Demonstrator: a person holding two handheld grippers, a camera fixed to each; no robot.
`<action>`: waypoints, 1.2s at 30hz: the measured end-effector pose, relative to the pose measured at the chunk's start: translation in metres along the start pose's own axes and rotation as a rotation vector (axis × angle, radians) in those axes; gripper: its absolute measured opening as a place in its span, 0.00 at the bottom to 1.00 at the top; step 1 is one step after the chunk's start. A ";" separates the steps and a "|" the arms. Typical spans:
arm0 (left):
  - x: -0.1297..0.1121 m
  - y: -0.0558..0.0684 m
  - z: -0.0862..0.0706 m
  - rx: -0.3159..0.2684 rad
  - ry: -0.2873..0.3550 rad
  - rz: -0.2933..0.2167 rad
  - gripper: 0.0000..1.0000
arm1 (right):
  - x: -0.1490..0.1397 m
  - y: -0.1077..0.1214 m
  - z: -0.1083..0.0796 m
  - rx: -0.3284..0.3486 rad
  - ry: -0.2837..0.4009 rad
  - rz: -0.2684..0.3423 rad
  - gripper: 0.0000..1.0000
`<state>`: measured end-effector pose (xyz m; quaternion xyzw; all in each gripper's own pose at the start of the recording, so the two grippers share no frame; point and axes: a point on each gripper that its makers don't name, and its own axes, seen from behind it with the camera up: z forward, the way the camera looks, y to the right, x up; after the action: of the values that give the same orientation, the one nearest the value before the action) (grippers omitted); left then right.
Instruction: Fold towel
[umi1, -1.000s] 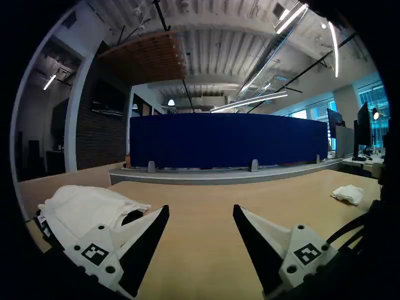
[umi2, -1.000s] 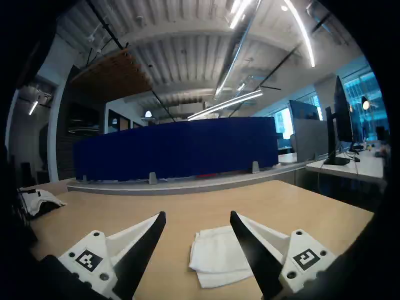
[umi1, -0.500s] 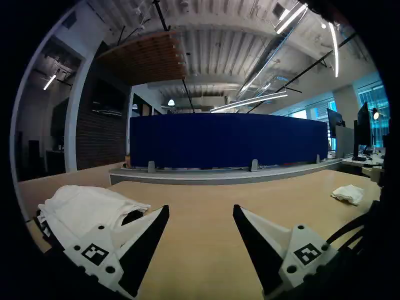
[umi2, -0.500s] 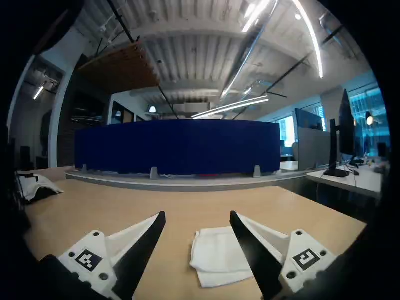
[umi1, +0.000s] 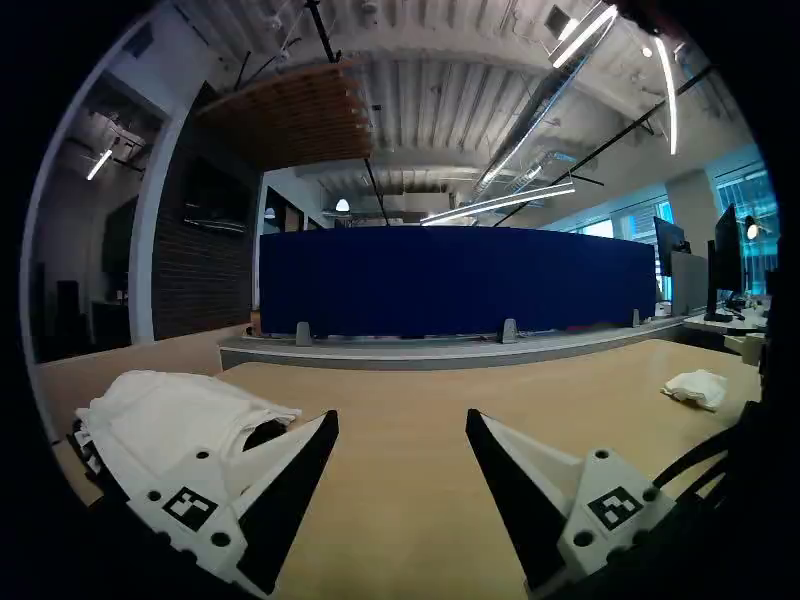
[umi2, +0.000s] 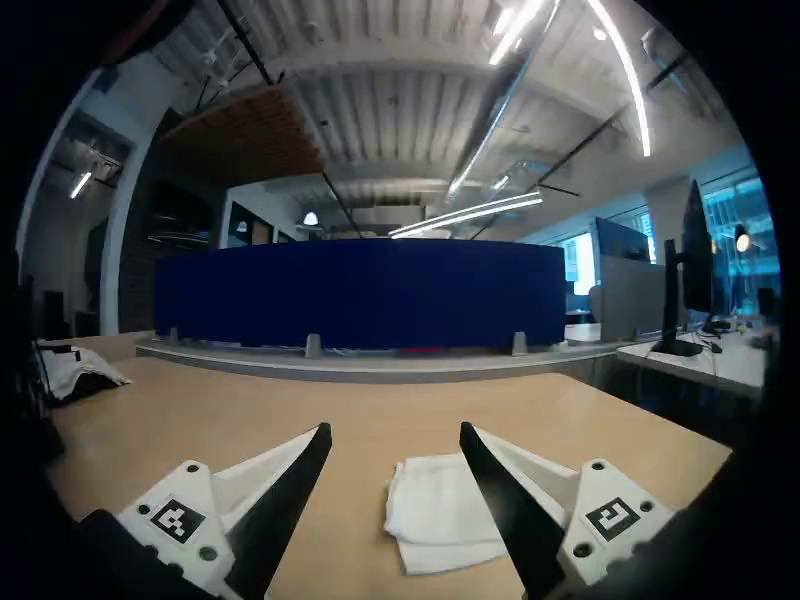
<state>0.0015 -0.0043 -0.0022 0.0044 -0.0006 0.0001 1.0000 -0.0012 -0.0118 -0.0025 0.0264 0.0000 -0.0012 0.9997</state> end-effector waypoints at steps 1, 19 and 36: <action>0.000 0.000 0.000 0.000 0.000 0.000 0.95 | 0.000 -0.002 -0.001 0.013 0.000 0.000 1.00; -0.001 -0.001 0.000 0.000 0.000 0.000 0.95 | 0.000 0.001 0.000 0.004 -0.001 0.001 1.00; 0.000 0.000 0.001 0.000 0.000 0.000 0.95 | -0.001 0.002 0.003 0.003 -0.001 0.001 1.00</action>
<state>0.0016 -0.0041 -0.0007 0.0044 -0.0006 -0.0001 1.0000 -0.0018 -0.0097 0.0010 0.0279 -0.0003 -0.0006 0.9996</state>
